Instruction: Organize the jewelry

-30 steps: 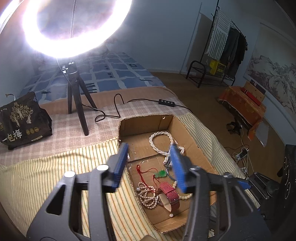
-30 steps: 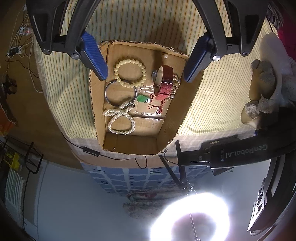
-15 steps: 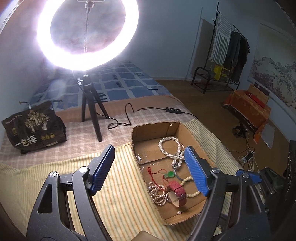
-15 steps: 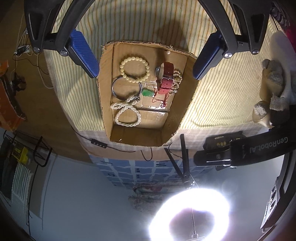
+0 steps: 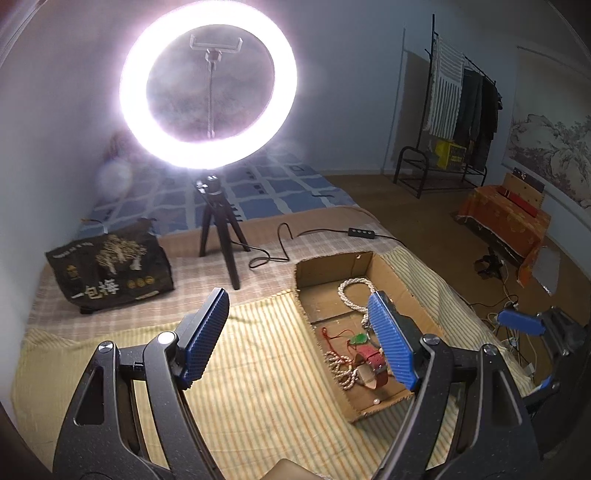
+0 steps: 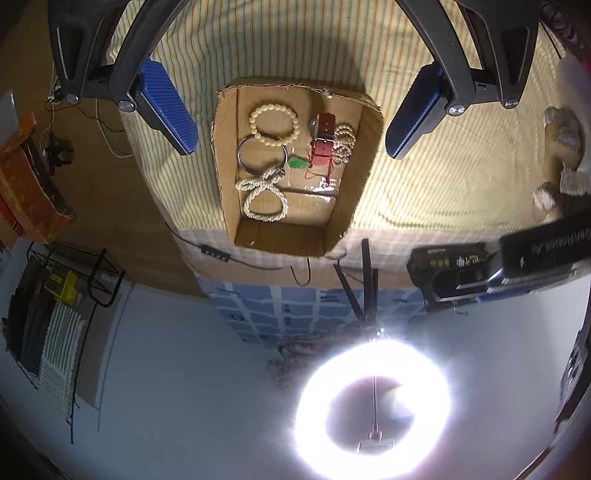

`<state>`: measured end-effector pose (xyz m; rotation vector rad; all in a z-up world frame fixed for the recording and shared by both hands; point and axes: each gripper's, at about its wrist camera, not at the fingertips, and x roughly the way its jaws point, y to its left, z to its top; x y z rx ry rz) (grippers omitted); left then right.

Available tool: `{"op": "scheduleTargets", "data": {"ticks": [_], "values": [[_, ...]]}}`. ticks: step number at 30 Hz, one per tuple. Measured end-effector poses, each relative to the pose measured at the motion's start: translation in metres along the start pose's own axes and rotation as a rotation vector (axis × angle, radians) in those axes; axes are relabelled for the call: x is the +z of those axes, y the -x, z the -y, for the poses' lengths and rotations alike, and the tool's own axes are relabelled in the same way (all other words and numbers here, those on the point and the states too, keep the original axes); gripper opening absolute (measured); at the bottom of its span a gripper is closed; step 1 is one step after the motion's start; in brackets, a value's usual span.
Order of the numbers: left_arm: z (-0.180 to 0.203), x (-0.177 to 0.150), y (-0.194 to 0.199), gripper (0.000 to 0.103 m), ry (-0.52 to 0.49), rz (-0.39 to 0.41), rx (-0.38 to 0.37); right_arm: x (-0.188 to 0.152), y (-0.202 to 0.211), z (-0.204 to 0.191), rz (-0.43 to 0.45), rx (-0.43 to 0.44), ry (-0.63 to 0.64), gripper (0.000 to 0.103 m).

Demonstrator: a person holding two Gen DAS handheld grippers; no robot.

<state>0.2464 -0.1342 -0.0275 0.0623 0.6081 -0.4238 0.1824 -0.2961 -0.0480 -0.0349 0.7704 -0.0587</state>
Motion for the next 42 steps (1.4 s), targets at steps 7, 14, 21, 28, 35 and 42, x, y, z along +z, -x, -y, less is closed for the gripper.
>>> {"op": "scheduleTargets", "data": {"ticks": [7, 14, 21, 28, 35, 42], "values": [[-0.010, -0.008, 0.044, 0.080, -0.013, 0.038, 0.032, 0.000, 0.026, -0.006, 0.043, -0.011, -0.014, 0.103], [-0.014, -0.020, 0.081, 0.092, 0.002, 0.068, 0.043, 0.000, 0.056, -0.012, 0.108, -0.042, -0.013, 0.103], [-0.006, -0.036, 0.104, 0.093, -0.026, 0.071, 0.058, -0.001, 0.079, -0.016, 0.165, -0.068, -0.020, 0.103], [0.003, -0.051, 0.122, 0.093, -0.059, 0.071, 0.082, -0.003, 0.093, -0.017, 0.208, -0.083, -0.022, 0.103], [0.007, -0.059, 0.137, 0.103, -0.072, 0.104, 0.114, -0.007, 0.103, -0.022, 0.239, -0.067, -0.029, 0.103], [0.008, -0.066, 0.142, 0.103, -0.090, 0.105, 0.142, -0.014, 0.100, -0.030, 0.241, -0.083, -0.023, 0.103]]}}
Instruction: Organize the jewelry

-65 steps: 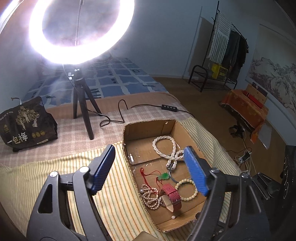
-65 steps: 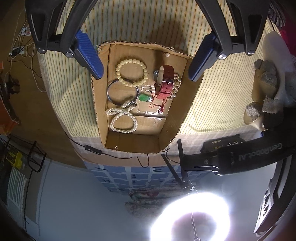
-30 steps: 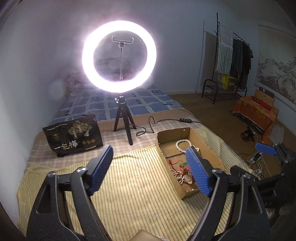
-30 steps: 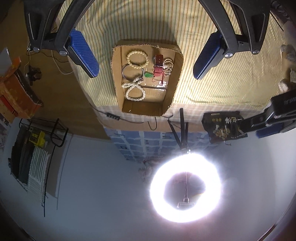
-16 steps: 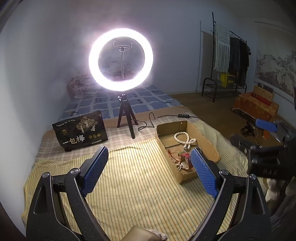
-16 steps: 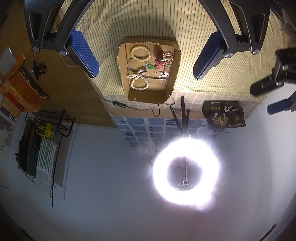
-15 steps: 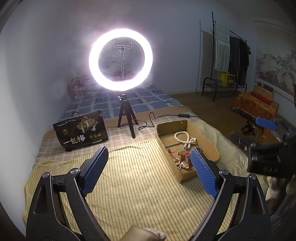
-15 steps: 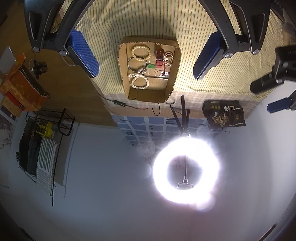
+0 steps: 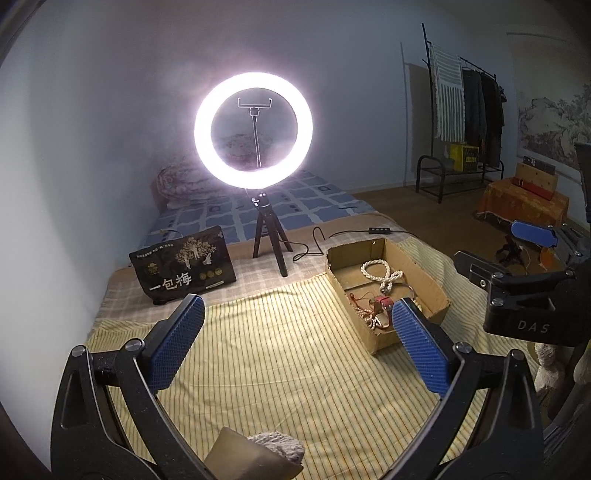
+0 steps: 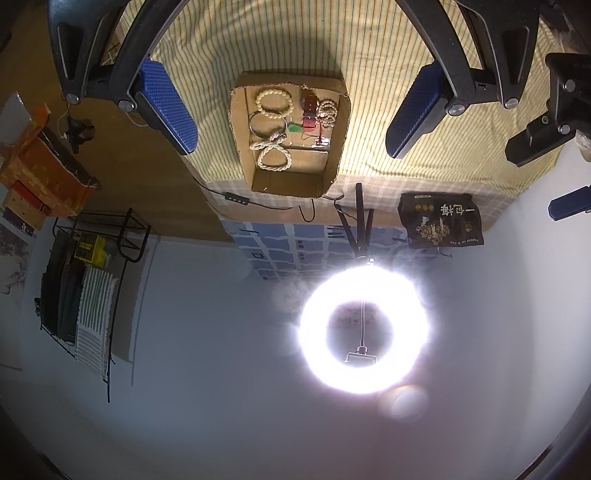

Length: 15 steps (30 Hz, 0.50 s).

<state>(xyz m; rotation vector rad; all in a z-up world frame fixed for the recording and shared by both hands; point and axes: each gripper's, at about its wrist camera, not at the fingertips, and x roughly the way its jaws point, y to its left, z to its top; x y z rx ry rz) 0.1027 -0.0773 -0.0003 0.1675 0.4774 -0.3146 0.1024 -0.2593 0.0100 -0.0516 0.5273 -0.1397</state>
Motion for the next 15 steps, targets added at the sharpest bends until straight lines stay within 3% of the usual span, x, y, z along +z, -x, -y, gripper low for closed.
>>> {"op": "scheduleTargets", "data": {"ticks": [15], "values": [[-0.0033, -0.0050, 0.0008, 0.103, 0.004, -0.016, 0.007, -0.0057, -0.0039, -0.0012, -0.007, -0.033, -0.002, 0.103]]}}
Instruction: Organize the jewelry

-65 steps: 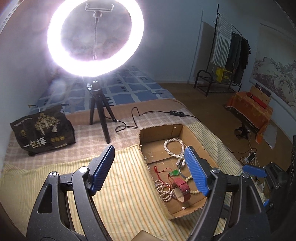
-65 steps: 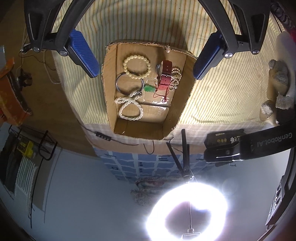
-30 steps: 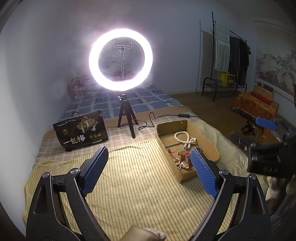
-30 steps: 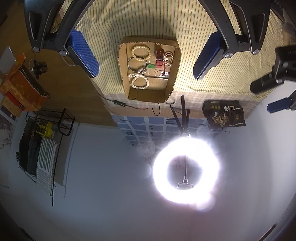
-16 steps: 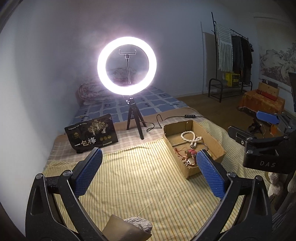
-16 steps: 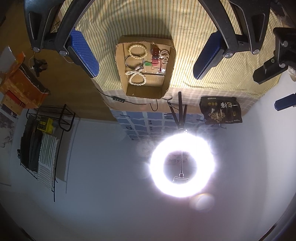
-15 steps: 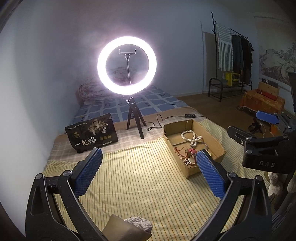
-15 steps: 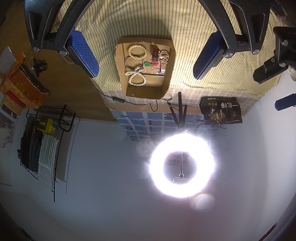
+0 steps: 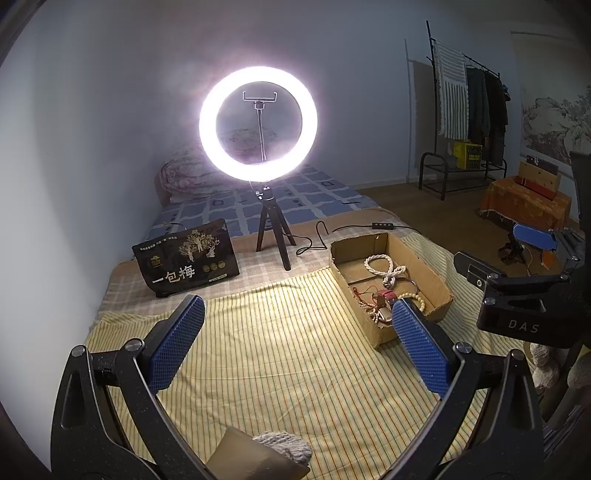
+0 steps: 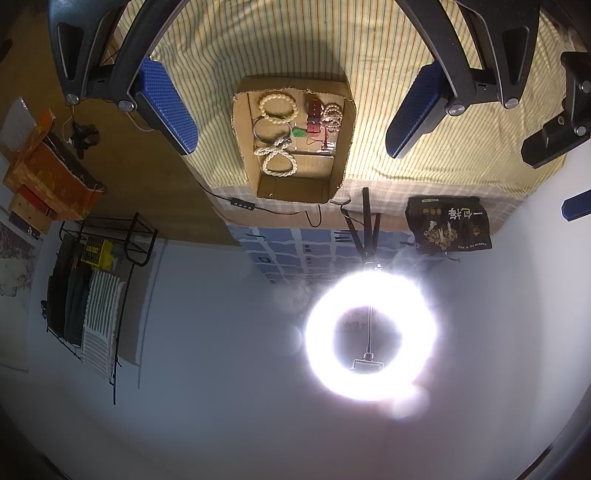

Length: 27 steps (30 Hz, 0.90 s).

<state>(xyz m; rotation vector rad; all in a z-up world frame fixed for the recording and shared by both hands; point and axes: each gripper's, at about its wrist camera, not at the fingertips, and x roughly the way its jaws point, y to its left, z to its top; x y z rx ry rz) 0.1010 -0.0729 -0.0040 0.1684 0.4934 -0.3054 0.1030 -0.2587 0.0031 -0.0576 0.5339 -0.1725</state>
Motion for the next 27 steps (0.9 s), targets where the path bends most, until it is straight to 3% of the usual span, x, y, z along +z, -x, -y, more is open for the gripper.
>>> {"op": "scheduleTargets", "data": {"ticks": [27], "values": [[0.0008, 0.0054, 0.0025, 0.103, 0.000, 0.007, 0.003, -0.0025, -0.0013, 0.0007, 0.001, -0.001, 0.003, 0.103]]}}
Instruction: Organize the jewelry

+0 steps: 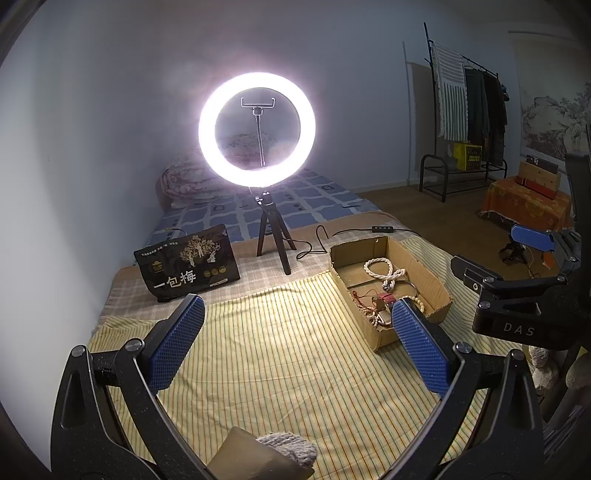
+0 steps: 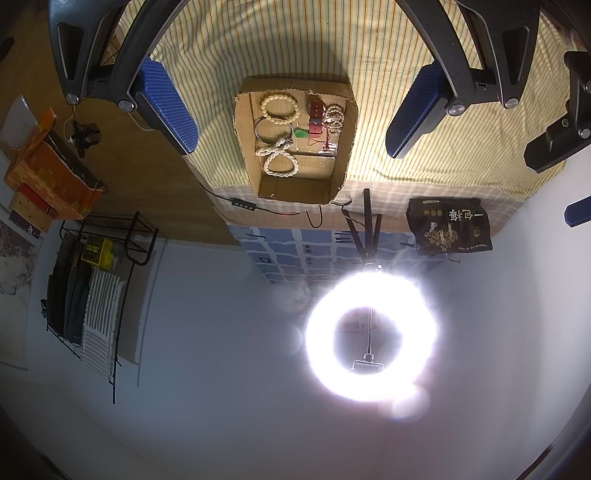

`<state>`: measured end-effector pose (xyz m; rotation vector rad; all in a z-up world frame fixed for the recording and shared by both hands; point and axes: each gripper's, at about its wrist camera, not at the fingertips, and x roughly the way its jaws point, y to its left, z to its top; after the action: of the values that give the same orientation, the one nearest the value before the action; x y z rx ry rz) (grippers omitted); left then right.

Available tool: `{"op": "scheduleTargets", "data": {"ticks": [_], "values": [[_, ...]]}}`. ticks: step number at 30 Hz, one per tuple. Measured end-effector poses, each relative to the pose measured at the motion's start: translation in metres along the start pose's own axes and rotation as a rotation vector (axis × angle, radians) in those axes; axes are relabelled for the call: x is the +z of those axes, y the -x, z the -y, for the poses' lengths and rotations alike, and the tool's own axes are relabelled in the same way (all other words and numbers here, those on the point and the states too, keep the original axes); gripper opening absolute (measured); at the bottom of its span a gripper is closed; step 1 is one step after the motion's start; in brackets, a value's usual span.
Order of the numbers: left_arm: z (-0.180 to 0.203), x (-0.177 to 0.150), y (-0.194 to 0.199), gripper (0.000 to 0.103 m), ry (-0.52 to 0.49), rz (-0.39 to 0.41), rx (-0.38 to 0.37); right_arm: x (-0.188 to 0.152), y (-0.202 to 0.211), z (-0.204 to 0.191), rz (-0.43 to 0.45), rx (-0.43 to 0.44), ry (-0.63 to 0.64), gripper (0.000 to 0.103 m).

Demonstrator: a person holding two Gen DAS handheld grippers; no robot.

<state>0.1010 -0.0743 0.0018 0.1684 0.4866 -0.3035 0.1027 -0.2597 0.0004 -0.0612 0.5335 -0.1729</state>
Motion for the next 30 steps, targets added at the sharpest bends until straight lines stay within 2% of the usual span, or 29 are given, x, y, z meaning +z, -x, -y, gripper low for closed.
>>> {"op": "scheduleTargets", "data": {"ticks": [30], "values": [[0.0027, 0.0038, 0.0020, 0.103, -0.001, 0.002, 0.003, -0.0036, -0.0009, 0.0024, -0.009, 0.006, 0.003, 0.103]]}}
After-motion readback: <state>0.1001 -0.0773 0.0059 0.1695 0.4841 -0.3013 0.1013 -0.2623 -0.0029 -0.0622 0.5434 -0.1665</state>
